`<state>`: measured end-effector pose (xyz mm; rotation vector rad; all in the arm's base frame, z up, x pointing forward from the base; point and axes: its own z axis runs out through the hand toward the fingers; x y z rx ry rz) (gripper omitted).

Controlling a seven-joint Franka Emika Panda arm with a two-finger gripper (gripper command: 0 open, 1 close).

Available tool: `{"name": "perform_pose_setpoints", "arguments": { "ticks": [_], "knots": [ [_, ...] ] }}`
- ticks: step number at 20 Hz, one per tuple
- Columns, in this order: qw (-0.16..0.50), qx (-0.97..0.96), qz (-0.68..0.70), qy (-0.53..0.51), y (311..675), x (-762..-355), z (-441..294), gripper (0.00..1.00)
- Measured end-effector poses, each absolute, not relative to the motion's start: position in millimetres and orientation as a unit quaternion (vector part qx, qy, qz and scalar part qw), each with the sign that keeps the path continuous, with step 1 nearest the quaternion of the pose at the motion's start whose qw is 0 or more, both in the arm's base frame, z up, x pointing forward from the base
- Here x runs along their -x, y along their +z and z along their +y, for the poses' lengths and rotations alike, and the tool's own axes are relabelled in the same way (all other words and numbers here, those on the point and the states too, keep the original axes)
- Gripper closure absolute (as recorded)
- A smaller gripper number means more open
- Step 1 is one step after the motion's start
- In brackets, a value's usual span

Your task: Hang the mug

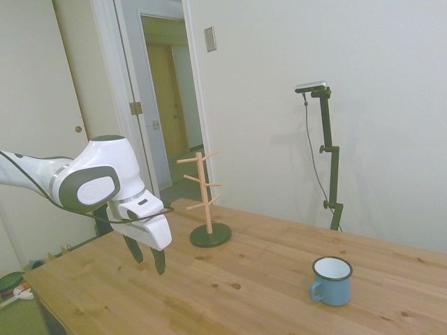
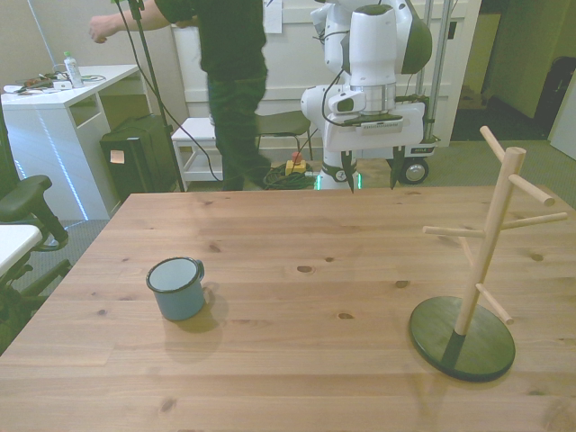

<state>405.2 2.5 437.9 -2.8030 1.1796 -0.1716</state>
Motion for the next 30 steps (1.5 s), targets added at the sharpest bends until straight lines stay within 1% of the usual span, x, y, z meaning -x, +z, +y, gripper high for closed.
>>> {"name": "perform_pose_setpoints", "arguments": {
  "ticks": [4,10,13,19,22,25,30],
  "knots": [
    [0.049,0.918,0.39,-0.053,435.8,-407.0,-0.7,0.0],
    [0.074,0.902,0.42,-0.072,459.0,-405.2,-47.3,0.0],
    [0.087,0.892,0.437,-0.074,468.6,-400.2,-97.3,0.0],
    [0.116,0.866,0.48,-0.079,501.3,-379.2,-236.4,0.0],
    [0.131,0.855,0.496,-0.079,512.3,-378.5,-295.5,0.0],
    [0.135,0.843,0.516,-0.078,520.6,-394.5,-336.1,0.0],
    [0.112,0.839,0.527,-0.073,530.9,-442.6,-374.8,0.0]
  ]
}}
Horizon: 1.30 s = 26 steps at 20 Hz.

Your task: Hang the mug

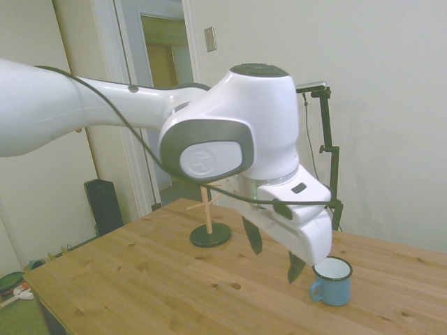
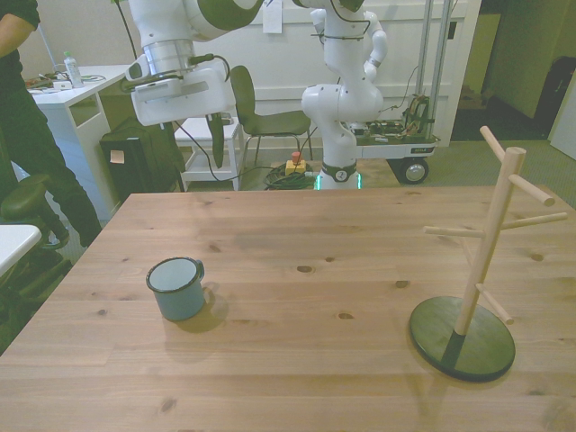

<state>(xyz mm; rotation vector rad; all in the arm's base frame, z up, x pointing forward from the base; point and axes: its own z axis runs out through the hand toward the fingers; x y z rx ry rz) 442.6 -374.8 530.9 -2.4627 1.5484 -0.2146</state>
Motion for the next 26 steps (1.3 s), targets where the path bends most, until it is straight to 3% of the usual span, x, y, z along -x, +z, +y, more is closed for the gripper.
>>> {"name": "perform_pose_setpoints", "arguments": {
  "ticks": [9,18,26],
  "knots": [
    [0.112,0.823,0.553,-0.064,504.9,-500.3,-437.3,0.0],
    [0.102,0.836,0.535,-0.062,475.1,-560.9,-437.9,0.0],
    [0.097,0.835,0.539,-0.05,434.4,-580.2,-455.1,0.0]
  ]
}}
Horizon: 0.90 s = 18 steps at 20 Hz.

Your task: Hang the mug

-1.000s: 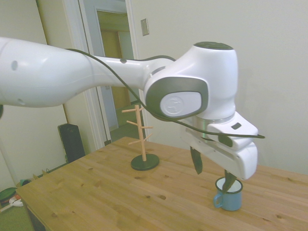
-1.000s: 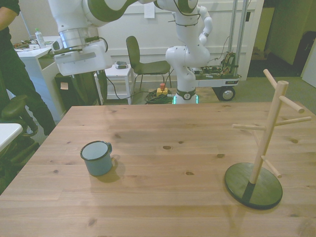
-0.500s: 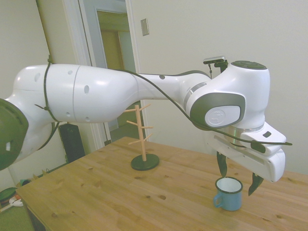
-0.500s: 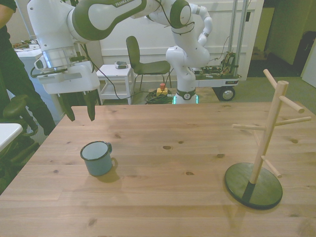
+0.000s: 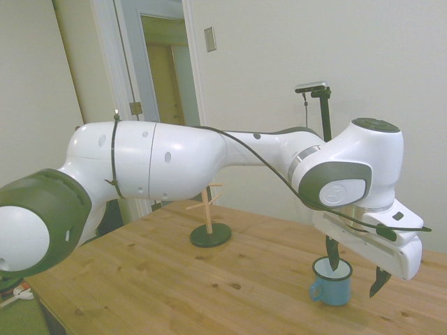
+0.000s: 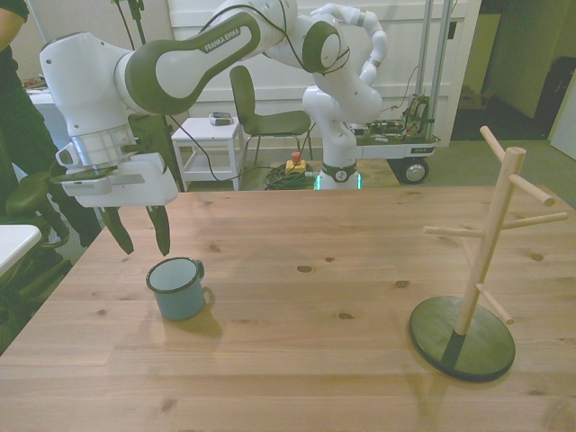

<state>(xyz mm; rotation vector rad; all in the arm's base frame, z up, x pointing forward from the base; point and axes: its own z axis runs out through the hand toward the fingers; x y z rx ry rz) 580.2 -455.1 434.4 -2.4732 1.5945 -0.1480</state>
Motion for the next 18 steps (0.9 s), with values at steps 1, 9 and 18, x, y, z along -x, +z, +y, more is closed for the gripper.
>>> {"name": "perform_pose_setpoints", "arguments": {
  "ticks": [1,9,18],
  "knots": [
    [0.098,0.836,0.538,-0.05,431.9,-582.5,-455.6,0.0],
    [0.101,0.846,0.52,-0.06,419.8,-608.7,-435.9,0.0],
    [0.1,0.849,0.516,-0.05,408.4,-631.1,-404.4,0.0]
  ]
}}
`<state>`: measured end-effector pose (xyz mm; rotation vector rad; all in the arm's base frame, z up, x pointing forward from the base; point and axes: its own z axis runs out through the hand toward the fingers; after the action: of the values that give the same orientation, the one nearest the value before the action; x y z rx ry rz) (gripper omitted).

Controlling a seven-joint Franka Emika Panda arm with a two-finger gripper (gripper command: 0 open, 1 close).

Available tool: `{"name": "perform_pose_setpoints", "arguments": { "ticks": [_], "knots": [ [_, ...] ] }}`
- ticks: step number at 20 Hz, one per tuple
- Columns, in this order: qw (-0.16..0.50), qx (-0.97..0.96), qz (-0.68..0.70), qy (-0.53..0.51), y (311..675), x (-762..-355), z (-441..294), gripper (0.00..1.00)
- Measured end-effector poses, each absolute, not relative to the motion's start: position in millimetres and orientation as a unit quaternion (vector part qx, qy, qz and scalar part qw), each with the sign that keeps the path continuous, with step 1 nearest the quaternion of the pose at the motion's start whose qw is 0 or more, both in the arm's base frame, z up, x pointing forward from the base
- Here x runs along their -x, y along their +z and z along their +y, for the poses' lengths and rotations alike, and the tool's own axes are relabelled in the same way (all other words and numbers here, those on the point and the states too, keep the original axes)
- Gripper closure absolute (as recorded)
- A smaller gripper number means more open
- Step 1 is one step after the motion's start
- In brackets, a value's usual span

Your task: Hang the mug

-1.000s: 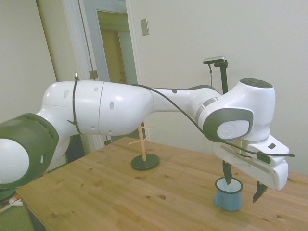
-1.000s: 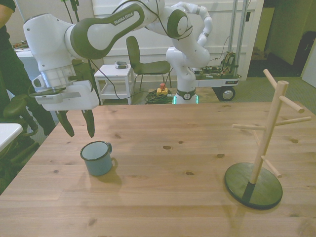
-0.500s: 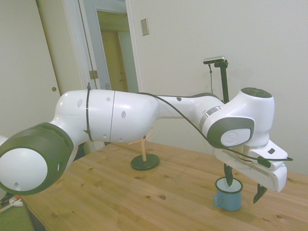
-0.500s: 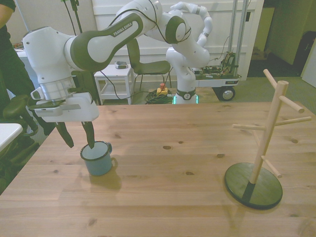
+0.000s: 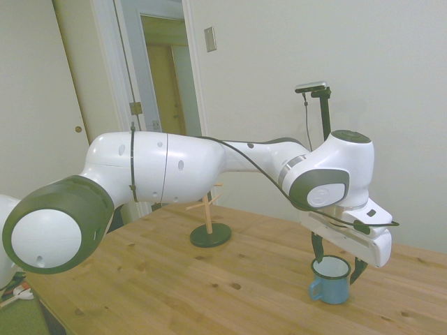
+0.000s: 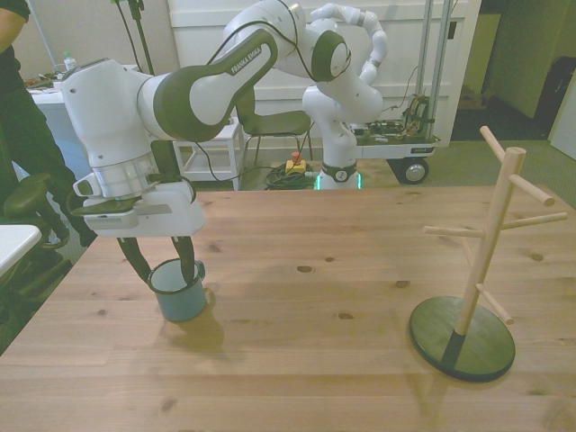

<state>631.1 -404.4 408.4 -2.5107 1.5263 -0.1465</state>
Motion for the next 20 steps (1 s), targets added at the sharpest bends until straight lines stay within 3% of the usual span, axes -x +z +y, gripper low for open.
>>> {"name": "perform_pose_setpoints", "arguments": {
  "ticks": [4,5,20],
  "knots": [
    [0.097,0.845,0.524,-0.043,397.3,-630.2,-408.1,0.0],
    [0.095,0.845,0.525,-0.04,393.6,-629.4,-410.0,1.0],
    [0.076,0.833,0.545,-0.048,364.1,-613.3,-438.0,1.0]
  ]
}}
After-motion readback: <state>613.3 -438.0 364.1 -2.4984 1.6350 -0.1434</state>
